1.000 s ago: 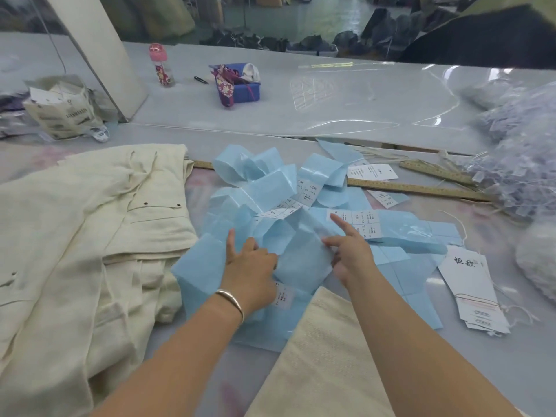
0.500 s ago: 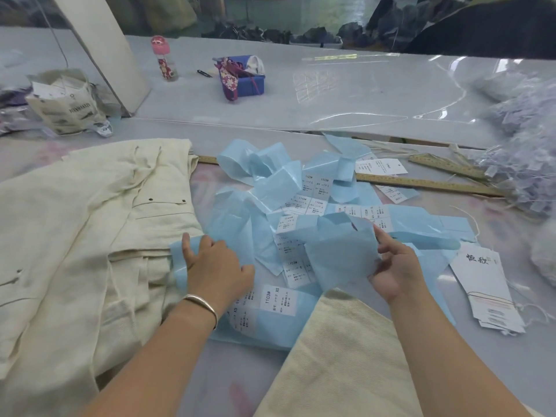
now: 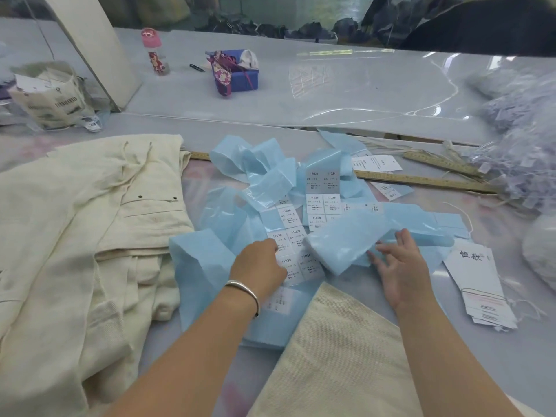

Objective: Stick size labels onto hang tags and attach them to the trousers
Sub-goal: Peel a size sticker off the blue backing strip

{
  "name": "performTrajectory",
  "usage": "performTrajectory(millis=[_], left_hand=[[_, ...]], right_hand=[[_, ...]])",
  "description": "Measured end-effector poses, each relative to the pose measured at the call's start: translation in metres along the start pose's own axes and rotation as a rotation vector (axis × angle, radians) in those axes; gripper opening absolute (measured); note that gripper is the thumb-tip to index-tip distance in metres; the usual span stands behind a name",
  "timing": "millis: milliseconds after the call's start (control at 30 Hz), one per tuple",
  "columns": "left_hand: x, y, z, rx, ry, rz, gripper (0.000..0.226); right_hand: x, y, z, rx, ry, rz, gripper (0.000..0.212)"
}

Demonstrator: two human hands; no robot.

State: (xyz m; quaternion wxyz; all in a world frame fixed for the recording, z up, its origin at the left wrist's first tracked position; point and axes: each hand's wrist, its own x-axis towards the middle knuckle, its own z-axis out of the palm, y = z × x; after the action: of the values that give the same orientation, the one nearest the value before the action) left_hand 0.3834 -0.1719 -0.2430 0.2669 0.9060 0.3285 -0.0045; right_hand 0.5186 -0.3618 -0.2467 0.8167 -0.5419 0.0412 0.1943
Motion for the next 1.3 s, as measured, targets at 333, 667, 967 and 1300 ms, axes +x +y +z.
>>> performTrajectory(millis=[333,667,967,1300], left_hand=[[0.018,0.034,0.03,-0.132,0.004,-0.31,0.097],[0.012,0.0,0.02,-0.848,0.054,-0.23,0.014],[-0.013,-0.007,-0.007,-1.394,-0.054,-0.227,0.012],[-0.02,0.0,-0.017,-1.298,0.01,-0.231,0.026]], right_hand=[[-0.051,0.038,0.037,-1.128,-0.107,-0.883,0.037],[-0.013,0.049,0.03,-1.664,-0.024,-0.61,0.032],[-0.052,0.032,0.055,-1.146,-0.199,-0.994,0.027],[-0.059,0.011,0.077,-1.208,-0.429,-0.913,0.025]])
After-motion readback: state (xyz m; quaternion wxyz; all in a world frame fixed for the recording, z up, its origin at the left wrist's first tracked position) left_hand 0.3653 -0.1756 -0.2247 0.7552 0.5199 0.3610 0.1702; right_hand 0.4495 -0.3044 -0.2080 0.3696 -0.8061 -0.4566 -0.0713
